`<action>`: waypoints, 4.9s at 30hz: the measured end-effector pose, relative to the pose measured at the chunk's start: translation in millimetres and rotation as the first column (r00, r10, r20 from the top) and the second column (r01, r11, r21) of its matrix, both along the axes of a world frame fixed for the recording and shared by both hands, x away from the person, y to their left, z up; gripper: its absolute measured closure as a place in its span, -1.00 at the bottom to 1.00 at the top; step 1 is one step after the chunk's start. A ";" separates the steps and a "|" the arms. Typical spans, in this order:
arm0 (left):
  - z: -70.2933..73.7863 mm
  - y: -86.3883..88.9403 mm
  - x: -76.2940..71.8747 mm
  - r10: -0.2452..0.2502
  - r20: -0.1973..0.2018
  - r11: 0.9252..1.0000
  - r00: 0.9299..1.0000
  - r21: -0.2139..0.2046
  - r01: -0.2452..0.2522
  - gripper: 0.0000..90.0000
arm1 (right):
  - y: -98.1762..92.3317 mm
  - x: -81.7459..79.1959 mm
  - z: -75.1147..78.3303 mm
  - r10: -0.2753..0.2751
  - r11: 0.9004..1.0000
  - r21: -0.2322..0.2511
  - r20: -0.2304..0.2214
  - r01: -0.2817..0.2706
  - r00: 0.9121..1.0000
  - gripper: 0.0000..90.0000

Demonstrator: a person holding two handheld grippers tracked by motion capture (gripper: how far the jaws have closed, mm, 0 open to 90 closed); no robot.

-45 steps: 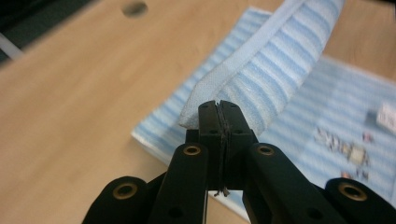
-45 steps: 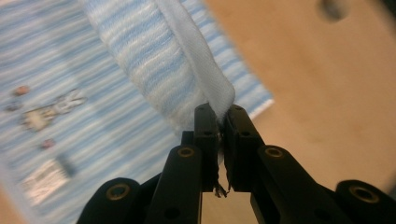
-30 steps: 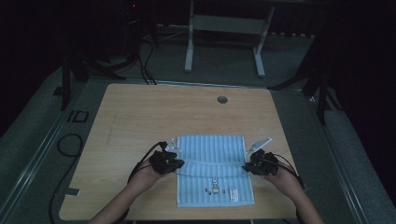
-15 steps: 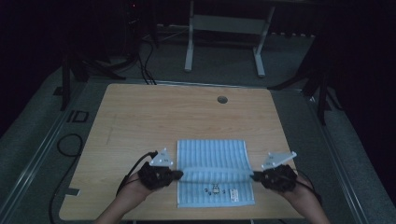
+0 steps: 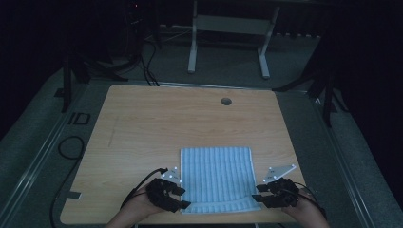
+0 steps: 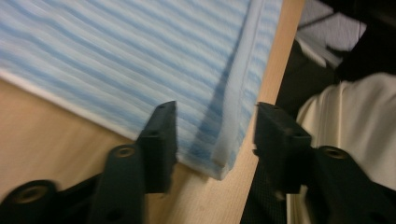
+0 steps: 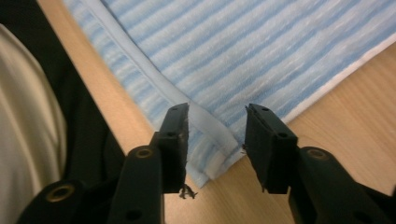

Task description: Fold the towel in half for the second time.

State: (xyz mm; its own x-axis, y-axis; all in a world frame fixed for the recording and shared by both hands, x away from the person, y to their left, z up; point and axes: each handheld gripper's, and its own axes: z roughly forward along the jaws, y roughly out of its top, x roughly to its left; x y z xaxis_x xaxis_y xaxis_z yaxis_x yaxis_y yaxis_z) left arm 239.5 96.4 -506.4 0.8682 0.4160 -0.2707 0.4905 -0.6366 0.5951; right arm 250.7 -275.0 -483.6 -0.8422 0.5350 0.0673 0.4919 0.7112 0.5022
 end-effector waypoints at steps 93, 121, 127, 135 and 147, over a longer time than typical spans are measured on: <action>8.8 -16.1 184.5 0.201 0.137 0.958 0.970 0.179 -0.223 0.93 | 18.4 189.7 -5.2 -0.136 0.982 -0.132 -0.008 0.133 0.991 0.94; 39.6 21.2 39.1 0.027 0.168 0.999 0.985 0.035 -0.033 0.91 | 10.7 18.0 40.6 0.018 1.000 -0.015 0.197 -0.015 0.980 0.94; 33.6 17.7 15.1 -0.029 0.150 0.998 0.988 0.066 0.019 0.63 | 1.2 4.2 26.7 0.012 1.000 0.000 0.132 -0.012 0.991 0.70; 29.8 8.4 22.8 -0.007 0.127 0.999 0.992 0.032 0.003 0.12 | 7.2 14.2 24.2 -0.011 1.000 0.016 0.131 0.009 0.991 0.47; -23.5 -19.2 40.8 -0.001 0.071 0.991 0.997 0.130 -0.008 0.08 | 42.5 40.9 -36.6 0.055 0.997 -0.062 0.017 -0.054 0.998 0.38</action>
